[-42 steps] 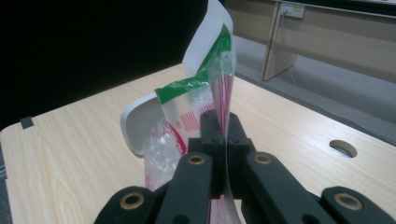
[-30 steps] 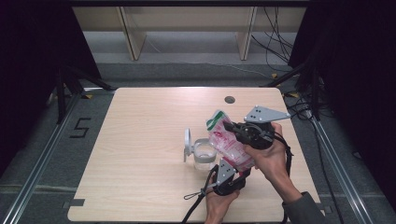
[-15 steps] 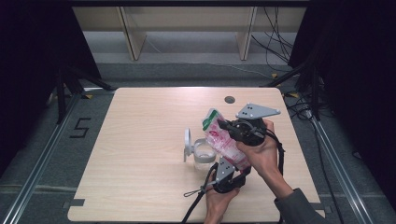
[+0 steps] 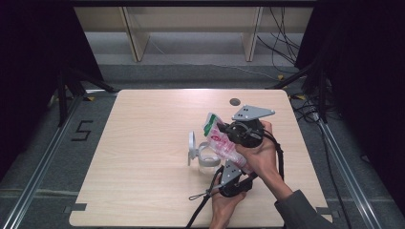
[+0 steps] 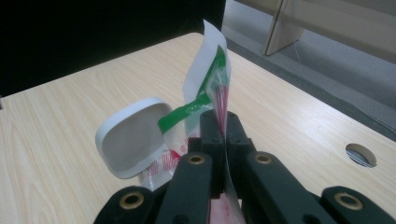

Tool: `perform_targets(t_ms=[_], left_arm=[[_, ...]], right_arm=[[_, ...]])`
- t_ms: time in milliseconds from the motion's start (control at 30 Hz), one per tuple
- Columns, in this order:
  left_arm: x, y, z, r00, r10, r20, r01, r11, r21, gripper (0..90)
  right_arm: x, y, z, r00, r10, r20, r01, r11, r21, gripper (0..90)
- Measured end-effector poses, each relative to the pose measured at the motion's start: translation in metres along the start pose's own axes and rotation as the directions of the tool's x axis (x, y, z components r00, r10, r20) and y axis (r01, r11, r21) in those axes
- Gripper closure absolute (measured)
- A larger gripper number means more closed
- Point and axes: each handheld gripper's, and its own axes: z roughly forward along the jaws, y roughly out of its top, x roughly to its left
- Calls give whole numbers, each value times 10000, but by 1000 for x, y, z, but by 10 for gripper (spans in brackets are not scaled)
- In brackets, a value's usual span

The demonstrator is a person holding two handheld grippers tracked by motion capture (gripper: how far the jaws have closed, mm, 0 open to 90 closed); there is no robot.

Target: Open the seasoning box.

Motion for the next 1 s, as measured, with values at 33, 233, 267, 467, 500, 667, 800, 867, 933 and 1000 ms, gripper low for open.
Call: perform_targets(t_ms=[33, 233, 267, 467, 500, 667, 800, 867, 933, 1000], left_arm=[[0, 1, 0, 10000, 78, -12, -78, 9999, 79, 699], [0, 0, 0, 9998, -34, 190, 34, 10000, 0, 702], [0, 0, 1, 9998, -19, 180, 19, 10000, -7, 703], [1, 0, 1, 9998, -26, 205, 26, 10000, -23, 704], [1, 0, 1, 9998, -12, 210, 12, 10000, -20, 704], [2, 2, -1, 9998, 22, 197, -22, 10000, -35, 705], [3, 3, -2, 9997, 58, 220, -56, 10000, -73, 706], [2, 3, -2, 9997, 106, 215, -102, 9998, -147, 707], [2, 3, -2, 9996, 161, 213, -159, 9998, -113, 707], [2, 3, -1, 9996, 162, 251, -159, 9998, -114, 707]], right_arm=[[1, 0, 1, 10000, 71, -23, -71, 10000, 15, 900], [2, 1, 4, 9997, -239, -98, 240, 9996, 116, 900], [3, 0, 5, 10000, -29, -21, 29, 9999, 135, 900], [3, 1, 10, 9999, -160, 29, 159, 9995, 257, 900], [4, 1, 11, 10000, -55, -7, 55, 9996, 281, 900], [6, 3, 14, 9998, -98, 178, 93, 9995, 300, 900], [7, 5, 16, 9995, -282, 117, 278, 9989, 378, 900], [9, 6, 17, 9995, -261, 183, 253, 9990, 380, 900], [8, 6, 18, 9991, -377, 172, 371, 9987, 356, 900], [10, 6, 19, 9997, -170, 160, 163, 9987, 477, 900]])
